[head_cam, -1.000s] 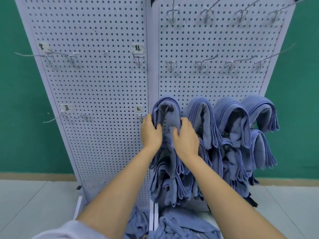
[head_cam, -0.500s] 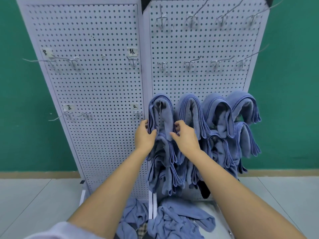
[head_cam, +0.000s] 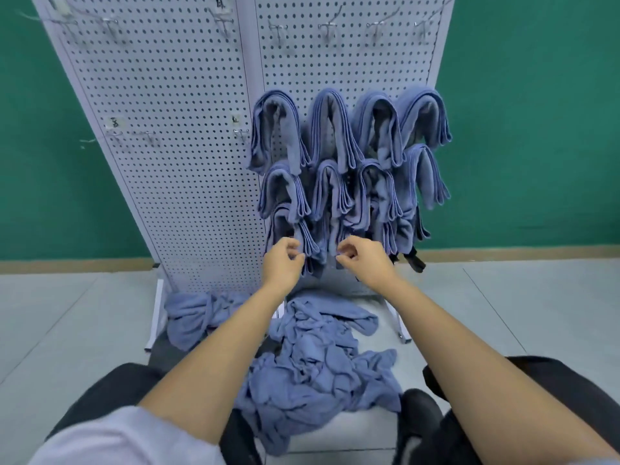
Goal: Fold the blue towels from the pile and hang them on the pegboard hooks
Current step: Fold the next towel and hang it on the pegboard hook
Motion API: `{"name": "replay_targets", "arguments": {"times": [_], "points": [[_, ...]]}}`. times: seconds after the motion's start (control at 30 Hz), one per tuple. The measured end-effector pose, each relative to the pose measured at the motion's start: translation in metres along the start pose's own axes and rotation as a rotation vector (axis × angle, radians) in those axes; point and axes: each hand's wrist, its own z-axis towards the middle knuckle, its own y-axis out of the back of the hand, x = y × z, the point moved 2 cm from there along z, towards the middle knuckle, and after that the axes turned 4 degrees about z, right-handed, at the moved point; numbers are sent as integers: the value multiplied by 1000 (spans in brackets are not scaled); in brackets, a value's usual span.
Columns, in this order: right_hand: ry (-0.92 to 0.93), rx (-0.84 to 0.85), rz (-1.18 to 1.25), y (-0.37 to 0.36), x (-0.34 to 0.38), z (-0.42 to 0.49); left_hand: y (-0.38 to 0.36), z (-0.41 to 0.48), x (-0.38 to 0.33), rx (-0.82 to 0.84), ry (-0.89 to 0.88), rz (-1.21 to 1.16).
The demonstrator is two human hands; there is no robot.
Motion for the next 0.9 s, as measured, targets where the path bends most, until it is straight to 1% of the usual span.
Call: {"name": "replay_targets", "arguments": {"times": [0.27, 0.4, 0.5, 0.63, 0.73, 0.8, 0.9], "points": [[-233, 130, 61, -63, -97, -29, -79, -28, 90, 234, 152, 102], [-347, 199, 57, -103, -137, -26, -114, -21, 133, 299, 209, 137], [-395, 247, 34, -135, -167, -21, -144, -12, 168, 362, 280, 136], [-463, 394, -7, -179, -204, -16, -182, -9, 208, 414, 383, 151], [-496, 544, -54, -213, -227, -17, -204, -14, 228, 448, 437, 171], [-520, 562, -72, -228, -236, -22, -212, -22, 233, 507, 433, 237], [-566, 527, -124, -247, -248, -32, -223, -35, 242, 576, 416, 292]]}}
